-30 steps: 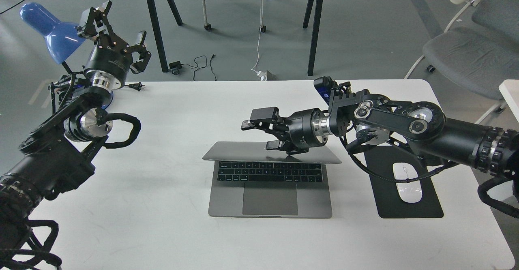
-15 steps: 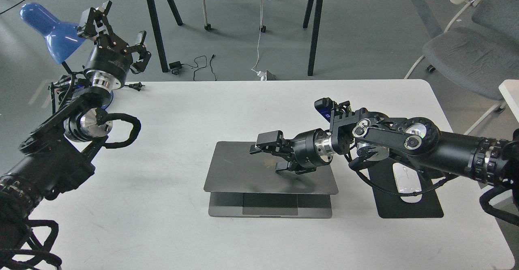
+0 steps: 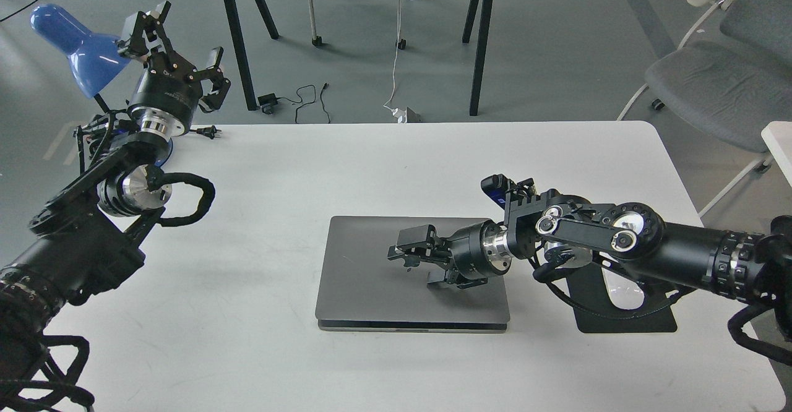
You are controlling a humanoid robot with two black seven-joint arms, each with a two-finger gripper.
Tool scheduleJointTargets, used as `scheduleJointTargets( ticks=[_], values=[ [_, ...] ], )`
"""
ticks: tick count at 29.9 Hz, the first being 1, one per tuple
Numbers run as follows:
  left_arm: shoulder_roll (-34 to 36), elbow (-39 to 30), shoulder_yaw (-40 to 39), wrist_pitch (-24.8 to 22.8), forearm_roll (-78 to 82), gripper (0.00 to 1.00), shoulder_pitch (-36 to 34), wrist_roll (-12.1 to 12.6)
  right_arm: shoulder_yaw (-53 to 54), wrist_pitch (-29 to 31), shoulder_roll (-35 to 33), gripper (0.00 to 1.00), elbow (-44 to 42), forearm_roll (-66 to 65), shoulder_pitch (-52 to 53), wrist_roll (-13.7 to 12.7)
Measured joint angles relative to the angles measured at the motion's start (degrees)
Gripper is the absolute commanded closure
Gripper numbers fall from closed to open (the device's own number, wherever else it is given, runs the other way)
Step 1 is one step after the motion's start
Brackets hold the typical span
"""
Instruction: Close notebook with right arm
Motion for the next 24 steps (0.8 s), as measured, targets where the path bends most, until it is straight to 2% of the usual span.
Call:
scheduleJointTargets(
  ticks=[18,21,24],
  values=[
    [0.0,0.0,0.0,0.0,0.0,0.00,0.0,0.0,1.7,-0.7,0.2,0.00,0.0,-0.6,-1.6,0.0],
    [0.0,0.0,0.0,0.0,0.0,0.00,0.0,0.0,6.9,-0.7,0.1,0.00,-0.5,-0.5,-0.8,0.1],
    [0.0,0.0,0.0,0.0,0.0,0.00,0.0,0.0,16.5,-0.8,-0.2,0.00,-2.4,-0.6,-0.4,0.2]
  ],
)
